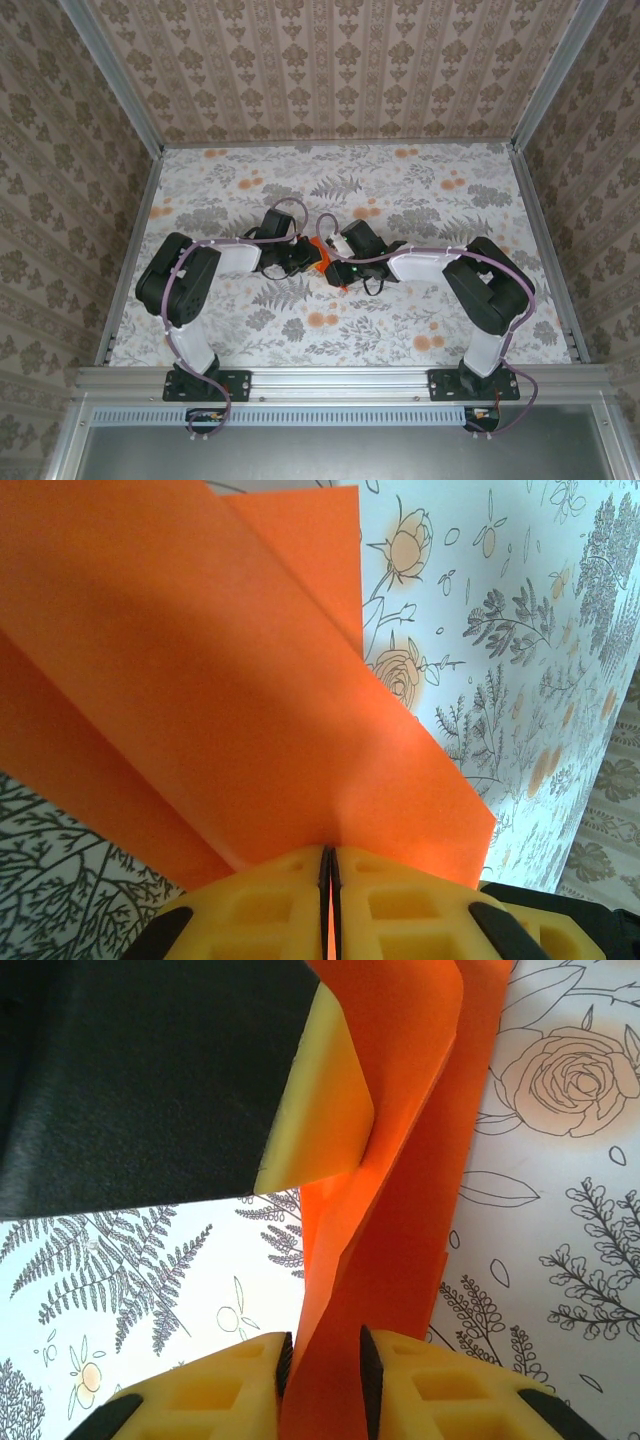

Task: Fold a paper plane with a square sheet of paper (pick it up from the middle)
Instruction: Fold the wing for the fifth time at the center of the table.

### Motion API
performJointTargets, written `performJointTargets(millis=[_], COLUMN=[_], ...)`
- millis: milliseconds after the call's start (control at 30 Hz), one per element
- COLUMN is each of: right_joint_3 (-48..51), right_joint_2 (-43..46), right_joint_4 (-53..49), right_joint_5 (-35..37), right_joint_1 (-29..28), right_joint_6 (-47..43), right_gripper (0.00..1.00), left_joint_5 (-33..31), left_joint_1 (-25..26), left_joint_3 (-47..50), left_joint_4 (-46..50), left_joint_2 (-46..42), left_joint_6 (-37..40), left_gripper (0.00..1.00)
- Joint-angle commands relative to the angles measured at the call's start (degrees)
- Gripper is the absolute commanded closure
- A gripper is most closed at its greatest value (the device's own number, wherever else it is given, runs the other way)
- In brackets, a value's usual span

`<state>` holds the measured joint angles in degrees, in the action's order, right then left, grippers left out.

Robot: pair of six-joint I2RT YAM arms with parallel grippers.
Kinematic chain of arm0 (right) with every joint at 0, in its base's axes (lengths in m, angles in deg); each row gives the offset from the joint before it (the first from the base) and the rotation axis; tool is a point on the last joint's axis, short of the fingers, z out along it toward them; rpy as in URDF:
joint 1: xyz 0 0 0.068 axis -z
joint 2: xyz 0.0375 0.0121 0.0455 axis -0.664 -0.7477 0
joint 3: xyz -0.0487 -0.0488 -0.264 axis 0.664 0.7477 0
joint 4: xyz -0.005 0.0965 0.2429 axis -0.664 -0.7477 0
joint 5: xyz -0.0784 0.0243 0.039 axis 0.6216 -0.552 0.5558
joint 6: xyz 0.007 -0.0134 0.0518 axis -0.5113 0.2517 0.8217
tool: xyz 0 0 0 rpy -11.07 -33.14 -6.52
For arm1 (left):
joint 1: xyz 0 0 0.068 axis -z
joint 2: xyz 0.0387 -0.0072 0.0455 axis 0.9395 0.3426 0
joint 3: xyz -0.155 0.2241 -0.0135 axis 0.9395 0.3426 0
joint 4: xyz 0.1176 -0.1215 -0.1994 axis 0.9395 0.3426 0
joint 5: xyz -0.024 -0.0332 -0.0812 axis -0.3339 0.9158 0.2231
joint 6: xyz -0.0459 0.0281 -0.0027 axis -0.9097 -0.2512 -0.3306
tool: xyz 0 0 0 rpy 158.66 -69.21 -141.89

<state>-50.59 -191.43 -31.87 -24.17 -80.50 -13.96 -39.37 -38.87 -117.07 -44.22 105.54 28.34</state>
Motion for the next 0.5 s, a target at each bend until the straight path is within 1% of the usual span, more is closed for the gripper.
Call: performJointTargets(millis=[0,167,367,467], right_joint_3=[-0.75,-0.77,-0.15,-0.14], right_joint_2=[-0.79,-1.24,-1.51,-2.04], right_joint_4=[1.31,1.79,2.71,3.08], right_joint_5=[-1.83,-3.36,-5.4,-6.47], right_joint_1=[-0.19,0.11,0.92,1.28], right_joint_6=[0.94,1.93,3.49,4.19], right_gripper=[0.72,0.76,0.76,0.78], left_joint_5=[-0.44,-0.33,-0.49,-0.43], left_joint_1=[-0.19,-0.24,-0.24,-0.24], left_joint_3=[0.23,0.44,0.71,0.77], left_joint_4=[0.63,0.65,1.0,1.0], left_joint_2=[-0.21,-0.45,-1.26,-1.53], left_joint_6=[-0.18,-0.05,0.06,0.06], left_gripper=[0.88,0.88,0.88,0.88])
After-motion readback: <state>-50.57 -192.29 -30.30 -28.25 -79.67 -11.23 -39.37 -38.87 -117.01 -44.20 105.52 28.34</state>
